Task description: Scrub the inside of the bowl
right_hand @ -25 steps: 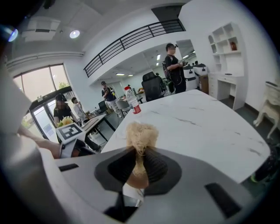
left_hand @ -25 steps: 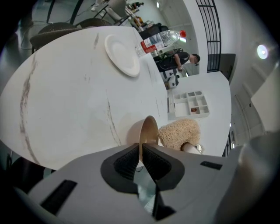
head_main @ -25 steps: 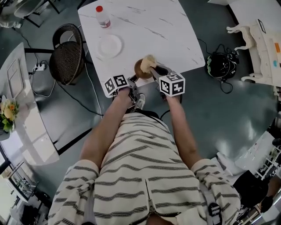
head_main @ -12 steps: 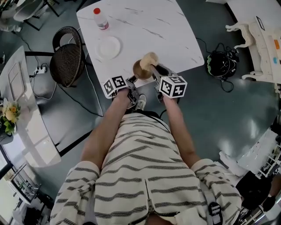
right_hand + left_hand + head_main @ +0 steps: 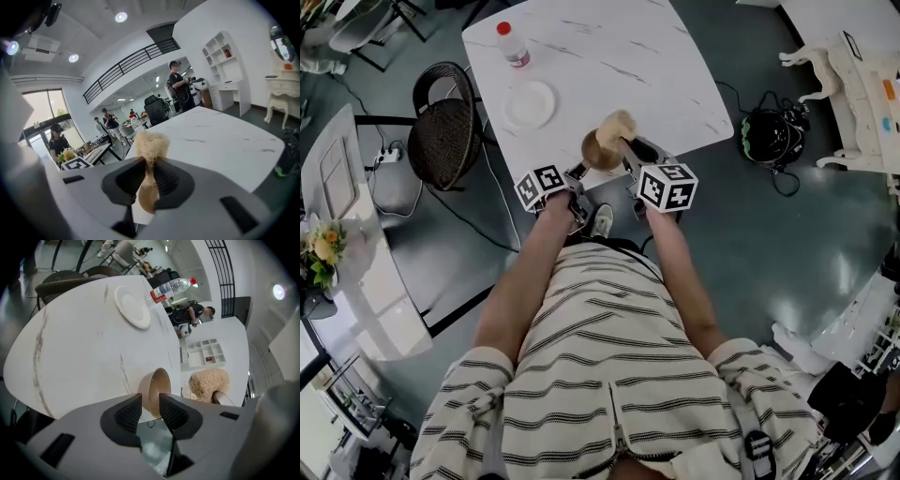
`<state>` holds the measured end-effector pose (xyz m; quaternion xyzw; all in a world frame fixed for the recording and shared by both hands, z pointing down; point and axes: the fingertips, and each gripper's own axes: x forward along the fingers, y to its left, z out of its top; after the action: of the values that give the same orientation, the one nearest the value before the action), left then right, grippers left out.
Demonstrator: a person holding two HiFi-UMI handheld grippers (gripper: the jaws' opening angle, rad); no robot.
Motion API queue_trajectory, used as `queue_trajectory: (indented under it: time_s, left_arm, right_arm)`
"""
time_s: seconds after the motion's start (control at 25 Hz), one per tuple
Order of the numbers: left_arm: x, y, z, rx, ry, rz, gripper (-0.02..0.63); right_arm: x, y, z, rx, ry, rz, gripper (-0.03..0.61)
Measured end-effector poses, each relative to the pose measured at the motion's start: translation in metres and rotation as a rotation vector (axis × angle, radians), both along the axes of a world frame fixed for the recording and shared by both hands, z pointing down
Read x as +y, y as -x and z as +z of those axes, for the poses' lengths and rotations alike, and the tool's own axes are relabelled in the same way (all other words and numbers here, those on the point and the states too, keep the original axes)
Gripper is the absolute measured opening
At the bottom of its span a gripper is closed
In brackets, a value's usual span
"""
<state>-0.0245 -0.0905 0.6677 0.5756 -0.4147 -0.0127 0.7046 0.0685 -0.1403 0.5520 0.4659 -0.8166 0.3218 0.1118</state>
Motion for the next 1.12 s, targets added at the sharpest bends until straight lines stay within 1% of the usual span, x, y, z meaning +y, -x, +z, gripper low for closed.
queue_trajectory:
  time_s: [0.16,0.28,0.44,0.56,0.68,0.84,0.96,1.04,1.12]
  left_arm:
    - [-0.003,0.008,-0.007,-0.030,-0.028,-0.016,0.104]
    - [-0.013,0.018,-0.023,-0.066,-0.084,-0.032,0.104]
    - [-0.029,0.026,-0.049,-0.117,-0.190,-0.038,0.103]
    - [-0.039,0.029,-0.072,-0.145,-0.271,-0.027,0.085]
    - [-0.050,0.034,-0.096,-0.164,-0.347,-0.035,0.067]
    - [-0.062,0.034,-0.132,-0.139,-0.431,-0.060,0.041]
    - [-0.069,0.031,-0.165,-0.130,-0.516,-0.048,0.029]
    - [-0.072,0.031,-0.187,-0.140,-0.579,-0.050,0.020]
    - [-0.076,0.033,-0.207,-0.176,-0.648,-0.053,0.014]
  right_arm:
    - [0.001,-0.001,-0.006,0.011,-0.019,0.019,0.060]
    - [-0.001,-0.002,-0.015,0.012,-0.040,0.035,0.060]
    - [-0.005,0.002,-0.031,0.020,-0.085,0.040,0.060]
    - [-0.010,0.005,-0.048,0.022,-0.128,0.045,0.060]
    - [-0.015,0.008,-0.067,0.019,-0.172,0.049,0.060]
    - [-0.021,0.007,-0.097,0.008,-0.232,0.069,0.060]
    - [-0.024,0.009,-0.118,0.003,-0.279,0.079,0.060]
    - [-0.025,0.011,-0.132,0.000,-0.310,0.080,0.060]
    - [-0.026,0.012,-0.145,0.000,-0.340,0.080,0.060]
